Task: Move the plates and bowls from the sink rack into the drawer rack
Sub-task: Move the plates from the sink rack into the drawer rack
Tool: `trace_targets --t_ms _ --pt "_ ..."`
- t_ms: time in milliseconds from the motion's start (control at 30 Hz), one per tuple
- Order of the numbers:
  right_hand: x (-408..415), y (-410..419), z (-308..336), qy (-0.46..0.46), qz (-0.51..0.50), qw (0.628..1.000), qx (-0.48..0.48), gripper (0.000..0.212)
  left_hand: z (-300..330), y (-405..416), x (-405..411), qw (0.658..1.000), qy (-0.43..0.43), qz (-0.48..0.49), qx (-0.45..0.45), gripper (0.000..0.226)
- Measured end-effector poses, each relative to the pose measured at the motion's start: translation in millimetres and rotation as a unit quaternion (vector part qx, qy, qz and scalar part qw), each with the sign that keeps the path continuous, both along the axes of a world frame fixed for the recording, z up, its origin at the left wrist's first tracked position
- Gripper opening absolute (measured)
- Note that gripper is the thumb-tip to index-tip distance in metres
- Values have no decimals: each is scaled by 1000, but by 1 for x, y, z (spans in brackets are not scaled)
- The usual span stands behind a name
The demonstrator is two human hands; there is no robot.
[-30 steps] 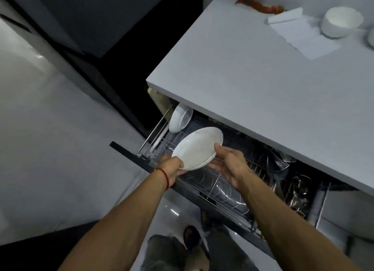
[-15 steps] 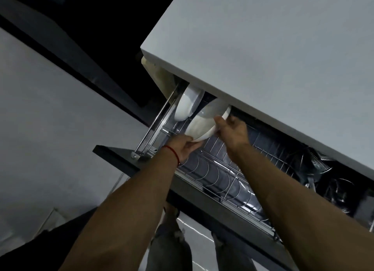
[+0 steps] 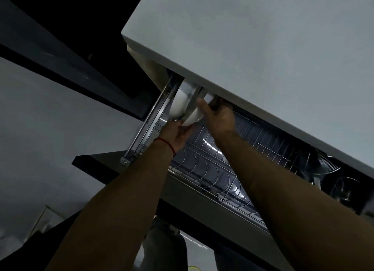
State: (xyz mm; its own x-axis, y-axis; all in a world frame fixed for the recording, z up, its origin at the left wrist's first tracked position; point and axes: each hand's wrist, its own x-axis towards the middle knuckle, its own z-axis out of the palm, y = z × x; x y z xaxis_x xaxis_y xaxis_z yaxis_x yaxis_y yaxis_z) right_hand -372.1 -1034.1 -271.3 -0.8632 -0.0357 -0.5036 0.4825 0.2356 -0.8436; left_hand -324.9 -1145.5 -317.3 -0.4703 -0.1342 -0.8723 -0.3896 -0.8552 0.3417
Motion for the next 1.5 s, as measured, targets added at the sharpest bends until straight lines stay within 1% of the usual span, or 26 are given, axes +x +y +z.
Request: trace_targets --t_ms 100,200,233,300,333,400,467,533,600,667,800,900,1000,1100,1167,1233,1300,1367,1433,1467,1500 --pt "4 -4 3 -4 16 1000 25 16 1 3 1 999 18 25 13 34" --pt "6 -8 6 0 5 998 62 31 -2 4 0 999 15 30 15 39" --pt "6 -10 8 3 2 998 65 32 -3 4 -1 999 10 31 21 42" --pt "4 -13 9 -1 0 998 67 25 -3 0 -2 1000 -3 25 19 43" --pt "5 -16 10 -11 -1 997 77 26 -2 -2 -3 1000 -11 15 12 43" --pt "8 -20 11 -31 -13 995 95 47 1 -7 -2 1000 -24 -2 -4 43" --pt "16 -22 14 -6 -17 996 92 49 3 -9 1 999 -32 -22 -7 42" --pt "26 -23 16 21 8 996 91 53 5 -9 6 998 -41 -38 -6 42" --pt "33 -23 17 30 22 995 89 57 5 -10 11 998 -41 -37 8 43" --pt "32 -22 16 29 19 996 86 56 7 -10 12 999 -30 -35 15 42" --pt "13 -24 13 16 5 995 94 46 15 -10 5 999 5 -33 22 40" --pt "-1 -27 11 4 10 995 103 47 19 -8 0 1000 9 4 26 37" --pt "-5 -29 3 -29 8 995 97 50 18 -8 -2 999 15 26 28 23" --pt "2 -28 -3 -42 14 993 106 47 15 -7 -3 998 8 48 30 25" --pt "8 -27 -5 -40 11 996 83 49 17 -6 -1 999 -3 38 29 25" --pt "14 -24 -6 -48 18 997 59 58 25 -5 4 1000 -4 3 26 23" --pt "19 -18 -7 -58 21 997 47 61 38 -5 10 999 -29 -21 24 21" --pt "29 -8 -3 -63 11 998 19 49 56 -2 19 998 -54 -13 24 20" --pt "46 9 12 -59 24 998 -1 31 79 3 31 998 -58 -24 -5 17" --pt "56 19 23 -55 30 998 -10 25 92 9 36 996 -53 -54 -38 19" --pt "66 29 36 -53 29 998 -18 27 105 16 41 991 -44 -97 -78 22"
